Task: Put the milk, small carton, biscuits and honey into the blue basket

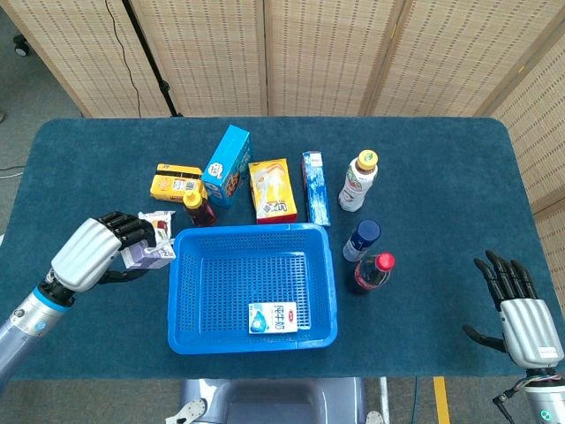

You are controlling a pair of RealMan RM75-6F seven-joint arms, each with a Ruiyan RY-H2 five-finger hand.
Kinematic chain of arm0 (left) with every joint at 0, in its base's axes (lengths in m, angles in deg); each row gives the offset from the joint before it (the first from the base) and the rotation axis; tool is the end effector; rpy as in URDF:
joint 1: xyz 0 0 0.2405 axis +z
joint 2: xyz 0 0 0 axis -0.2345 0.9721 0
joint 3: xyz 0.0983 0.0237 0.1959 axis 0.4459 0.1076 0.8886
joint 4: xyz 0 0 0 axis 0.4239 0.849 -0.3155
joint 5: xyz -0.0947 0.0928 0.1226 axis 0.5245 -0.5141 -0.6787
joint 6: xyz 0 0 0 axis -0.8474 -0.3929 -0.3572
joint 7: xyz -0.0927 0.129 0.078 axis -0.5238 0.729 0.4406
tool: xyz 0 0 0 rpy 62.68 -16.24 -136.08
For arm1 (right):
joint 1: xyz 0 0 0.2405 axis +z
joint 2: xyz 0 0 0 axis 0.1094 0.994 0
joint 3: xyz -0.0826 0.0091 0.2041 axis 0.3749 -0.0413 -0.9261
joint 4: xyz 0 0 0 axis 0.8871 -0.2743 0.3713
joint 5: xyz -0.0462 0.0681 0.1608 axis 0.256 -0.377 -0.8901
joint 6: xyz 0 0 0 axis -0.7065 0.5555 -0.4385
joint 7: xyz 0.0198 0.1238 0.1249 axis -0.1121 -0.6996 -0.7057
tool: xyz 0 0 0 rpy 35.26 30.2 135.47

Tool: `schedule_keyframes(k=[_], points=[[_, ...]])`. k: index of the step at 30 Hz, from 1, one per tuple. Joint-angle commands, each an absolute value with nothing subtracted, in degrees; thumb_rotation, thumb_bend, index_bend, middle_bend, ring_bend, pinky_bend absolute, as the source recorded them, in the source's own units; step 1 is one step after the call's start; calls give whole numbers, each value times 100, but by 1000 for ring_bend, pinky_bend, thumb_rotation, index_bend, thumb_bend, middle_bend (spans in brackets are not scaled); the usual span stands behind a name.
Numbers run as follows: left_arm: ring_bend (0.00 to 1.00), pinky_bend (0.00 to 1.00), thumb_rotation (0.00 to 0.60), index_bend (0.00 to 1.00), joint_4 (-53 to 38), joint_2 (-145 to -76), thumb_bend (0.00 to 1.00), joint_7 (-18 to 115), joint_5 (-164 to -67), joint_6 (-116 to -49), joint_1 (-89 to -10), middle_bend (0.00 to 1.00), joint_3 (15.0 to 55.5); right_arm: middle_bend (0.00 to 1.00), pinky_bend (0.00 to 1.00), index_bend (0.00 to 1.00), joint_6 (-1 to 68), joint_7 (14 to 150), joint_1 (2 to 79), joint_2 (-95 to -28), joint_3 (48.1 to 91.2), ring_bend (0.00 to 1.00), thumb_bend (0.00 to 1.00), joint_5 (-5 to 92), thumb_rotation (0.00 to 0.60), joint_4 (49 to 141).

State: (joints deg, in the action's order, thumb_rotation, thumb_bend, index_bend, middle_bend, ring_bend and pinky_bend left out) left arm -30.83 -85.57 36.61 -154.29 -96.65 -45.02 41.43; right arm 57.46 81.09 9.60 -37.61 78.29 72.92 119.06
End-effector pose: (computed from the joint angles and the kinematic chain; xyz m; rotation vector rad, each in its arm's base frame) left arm -0.1229 0.2840 0.1541 -1.9108 -0.6783 -1.3265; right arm -0.2393 -0.1959 0.1788 1.4361 -0.9044 1.0125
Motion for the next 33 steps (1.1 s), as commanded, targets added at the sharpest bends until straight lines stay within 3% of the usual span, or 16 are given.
schedule_keyframes(k=[1,6,14,17,19,21,23,24,33], points=[[398,422,600,795,-3678,-8855,272,4440,-15280,-8684,-4939,570,3961,0,0,0,5732,8100,966,-3761,7820,0,0,7267,600,11895],[379,422,600,792,-3672,-9657,272,5351,-14723,-7914,-5318,564,3774,0,0,0,5663,8084,996,-3772,7786,0,0,7171,600,11857],[352,422,600,771,-3559,-10715,272,6724,-13836,-7287,-5736,552,3540,0,0,0,5568,8106,1034,-3787,7785,0,0,7117,600,11855],[324,359,600,756,-3617,-10926,271,7359,-13330,-7157,-5836,523,3466,0,0,0,5557,8097,1037,-3784,7783,0,0,7103,600,11846],[218,266,600,652,-3661,-11040,265,7663,-13013,-7094,-5894,376,3443,0,0,0,5546,8087,1041,-3782,7786,0,0,7101,600,11842],[43,141,600,324,-3740,-11136,248,7878,-12664,-7022,-5966,89,3411,0,0,0,5541,8084,1045,-3782,7787,0,0,7103,600,11840],[0,76,600,87,-3764,-11255,237,7967,-12464,-6971,-6059,0,3374,0,0,0,5532,8093,1050,-3786,7794,0,0,7113,600,11841],[0,65,600,25,-3764,-11300,233,7977,-12409,-6965,-6088,0,3364,0,0,0,5528,8095,1052,-3786,7798,0,0,7117,600,11841],[0,34,600,0,-3927,-11321,201,7154,-13208,-7660,-5918,0,3263,0,0,0,5541,8064,1046,-3777,7778,0,0,7070,600,11823]])
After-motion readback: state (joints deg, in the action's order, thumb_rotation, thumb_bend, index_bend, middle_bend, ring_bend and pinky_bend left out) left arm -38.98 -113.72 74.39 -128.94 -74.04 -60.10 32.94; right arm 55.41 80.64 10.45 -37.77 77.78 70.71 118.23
